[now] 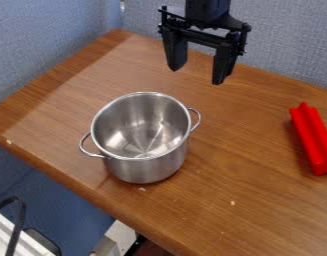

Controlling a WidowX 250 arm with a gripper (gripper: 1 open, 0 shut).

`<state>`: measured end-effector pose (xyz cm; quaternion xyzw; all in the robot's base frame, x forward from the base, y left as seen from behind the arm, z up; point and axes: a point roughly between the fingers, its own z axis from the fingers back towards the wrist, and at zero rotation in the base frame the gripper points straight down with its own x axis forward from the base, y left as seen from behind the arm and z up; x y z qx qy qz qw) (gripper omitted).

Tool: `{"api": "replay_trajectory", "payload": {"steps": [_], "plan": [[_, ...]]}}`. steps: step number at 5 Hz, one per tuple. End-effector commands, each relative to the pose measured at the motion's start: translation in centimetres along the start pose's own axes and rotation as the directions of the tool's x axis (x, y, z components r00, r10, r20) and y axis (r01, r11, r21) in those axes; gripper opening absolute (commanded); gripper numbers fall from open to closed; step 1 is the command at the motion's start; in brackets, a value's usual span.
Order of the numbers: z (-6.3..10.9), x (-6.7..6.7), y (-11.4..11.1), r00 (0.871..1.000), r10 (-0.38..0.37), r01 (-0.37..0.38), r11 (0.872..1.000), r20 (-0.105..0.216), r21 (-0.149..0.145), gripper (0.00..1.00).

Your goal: Put the red object in the metal pot

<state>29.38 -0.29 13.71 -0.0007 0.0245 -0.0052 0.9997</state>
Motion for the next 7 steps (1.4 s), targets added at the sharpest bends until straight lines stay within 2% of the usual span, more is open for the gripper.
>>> {"api": "replay_trajectory", "payload": {"steps": [1,2,3,4,5,6,7], "plan": [[-0.7,-0.3,-0.3,1.000,-0.016,0.016,1.000,-0.016,-0.001,1.00],[-0.5,0.3,-2.5,0.997,0.072,-0.072,0.997,0.005,-0.012,1.00],[-0.1,1.8,-5.0,0.982,0.187,-0.186,0.982,0.028,-0.038,1.00],[-0.4,4.1,-6.1,0.943,0.332,-0.329,0.941,0.031,-0.075,1.00],[-1.1,4.5,-6.6,0.921,0.388,-0.384,0.919,0.031,-0.082,1.00],[-1.4,4.3,-7.4,0.904,0.426,-0.421,0.902,0.034,-0.097,1.00],[-2.1,4.6,-9.0,0.897,0.441,-0.436,0.893,0.028,-0.111,1.00]]}}
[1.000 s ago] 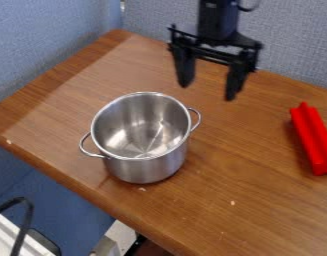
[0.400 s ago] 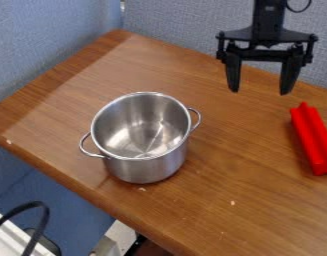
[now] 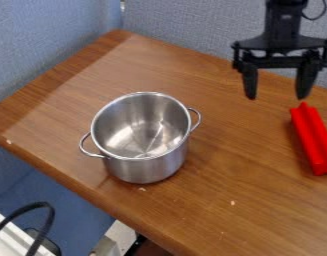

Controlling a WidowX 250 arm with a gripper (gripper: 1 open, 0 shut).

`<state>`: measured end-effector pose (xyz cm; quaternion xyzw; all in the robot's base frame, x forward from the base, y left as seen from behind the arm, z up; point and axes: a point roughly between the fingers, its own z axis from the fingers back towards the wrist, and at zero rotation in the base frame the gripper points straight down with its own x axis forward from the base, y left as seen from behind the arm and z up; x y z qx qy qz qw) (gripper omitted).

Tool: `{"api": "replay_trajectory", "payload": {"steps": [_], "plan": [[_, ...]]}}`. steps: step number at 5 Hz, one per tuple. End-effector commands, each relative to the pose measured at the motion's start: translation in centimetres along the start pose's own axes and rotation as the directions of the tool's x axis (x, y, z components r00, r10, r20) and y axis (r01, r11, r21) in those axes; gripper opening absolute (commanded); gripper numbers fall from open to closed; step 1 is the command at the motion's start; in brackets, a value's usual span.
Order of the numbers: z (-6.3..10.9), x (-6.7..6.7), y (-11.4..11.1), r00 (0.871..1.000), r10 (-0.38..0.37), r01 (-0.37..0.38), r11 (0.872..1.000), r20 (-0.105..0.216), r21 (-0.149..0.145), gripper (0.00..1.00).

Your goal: Put the red object in the metal pot

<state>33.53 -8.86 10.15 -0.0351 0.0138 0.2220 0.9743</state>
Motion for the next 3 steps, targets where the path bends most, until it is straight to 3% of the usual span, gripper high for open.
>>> {"api": "replay_trajectory", "payload": {"steps": [1,2,3], "plan": [[-0.5,-0.6,-2.4,0.999,0.024,-0.023,0.999,0.021,-0.037,1.00],[-2.4,-1.0,-4.0,0.998,0.053,-0.052,0.998,0.029,-0.035,1.00],[-2.9,-0.7,-4.5,0.993,0.111,-0.110,0.993,0.032,-0.037,1.00]]}}
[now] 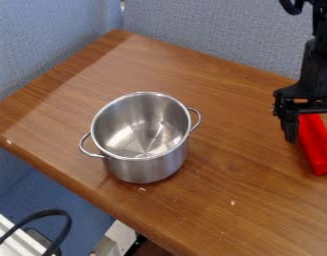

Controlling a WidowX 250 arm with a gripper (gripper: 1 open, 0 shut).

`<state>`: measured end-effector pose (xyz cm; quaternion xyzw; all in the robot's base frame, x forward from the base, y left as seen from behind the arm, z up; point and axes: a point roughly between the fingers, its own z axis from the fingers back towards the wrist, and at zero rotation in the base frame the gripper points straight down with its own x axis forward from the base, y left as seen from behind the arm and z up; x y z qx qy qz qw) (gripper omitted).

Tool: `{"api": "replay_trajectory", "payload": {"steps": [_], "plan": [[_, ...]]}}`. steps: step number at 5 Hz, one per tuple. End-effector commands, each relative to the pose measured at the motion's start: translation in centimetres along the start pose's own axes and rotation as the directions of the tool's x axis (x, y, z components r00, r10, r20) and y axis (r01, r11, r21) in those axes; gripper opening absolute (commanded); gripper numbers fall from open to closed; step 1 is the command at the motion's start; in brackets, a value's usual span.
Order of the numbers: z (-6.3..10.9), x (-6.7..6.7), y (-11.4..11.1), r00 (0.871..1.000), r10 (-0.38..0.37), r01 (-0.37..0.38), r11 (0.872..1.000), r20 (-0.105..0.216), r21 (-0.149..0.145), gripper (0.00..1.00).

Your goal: Put the red object in the metal pot

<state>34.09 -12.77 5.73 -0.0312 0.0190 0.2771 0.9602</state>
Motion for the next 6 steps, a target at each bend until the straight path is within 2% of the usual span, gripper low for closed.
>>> {"api": "replay_trajectory", "payload": {"steps": [1,2,3,4,6], "plan": [[1.9,0.2,-1.0,0.998,0.056,-0.054,0.998,0.039,-0.041,1.00],[2.1,0.2,-0.8,0.993,0.114,-0.113,0.993,0.040,-0.037,0.00],[2.5,0.3,-0.5,0.991,0.123,-0.121,0.992,0.045,-0.029,1.00],[2.8,0.3,-0.4,0.990,0.127,-0.126,0.992,0.053,-0.022,1.00],[0.9,1.0,-0.2,0.985,0.167,-0.167,0.986,0.049,-0.010,1.00]]}}
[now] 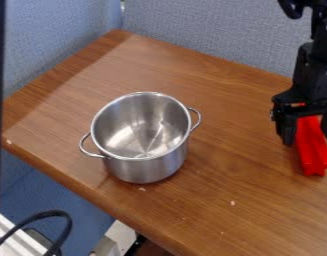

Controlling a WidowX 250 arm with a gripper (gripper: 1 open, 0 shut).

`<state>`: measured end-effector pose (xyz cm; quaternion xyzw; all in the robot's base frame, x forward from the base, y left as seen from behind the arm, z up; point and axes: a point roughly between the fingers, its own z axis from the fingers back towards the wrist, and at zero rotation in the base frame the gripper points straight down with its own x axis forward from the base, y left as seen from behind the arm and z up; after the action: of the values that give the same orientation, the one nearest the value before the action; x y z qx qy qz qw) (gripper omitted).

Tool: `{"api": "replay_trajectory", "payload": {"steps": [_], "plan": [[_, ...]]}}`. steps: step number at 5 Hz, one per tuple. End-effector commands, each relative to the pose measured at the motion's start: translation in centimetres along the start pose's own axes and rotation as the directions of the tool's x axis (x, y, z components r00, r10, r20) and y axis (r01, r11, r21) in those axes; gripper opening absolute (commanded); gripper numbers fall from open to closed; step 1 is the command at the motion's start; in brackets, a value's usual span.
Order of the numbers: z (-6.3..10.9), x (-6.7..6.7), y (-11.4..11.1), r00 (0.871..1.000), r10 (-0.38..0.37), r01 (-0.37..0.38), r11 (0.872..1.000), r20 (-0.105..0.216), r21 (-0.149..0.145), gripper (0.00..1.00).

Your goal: Put the red object in the metal pot

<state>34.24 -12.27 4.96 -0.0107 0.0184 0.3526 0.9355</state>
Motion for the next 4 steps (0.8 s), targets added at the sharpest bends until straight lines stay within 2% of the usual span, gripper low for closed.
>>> {"api": "replay_trajectory", "payload": {"steps": [1,3,4], "plan": [[0.6,1.2,-1.3,1.000,0.011,-0.010,0.999,0.027,-0.038,1.00],[-0.4,2.9,-2.5,1.000,-0.014,0.015,1.000,0.028,-0.024,1.00],[-0.1,2.6,-2.0,0.999,-0.035,0.036,0.999,0.027,-0.019,1.00]]}}
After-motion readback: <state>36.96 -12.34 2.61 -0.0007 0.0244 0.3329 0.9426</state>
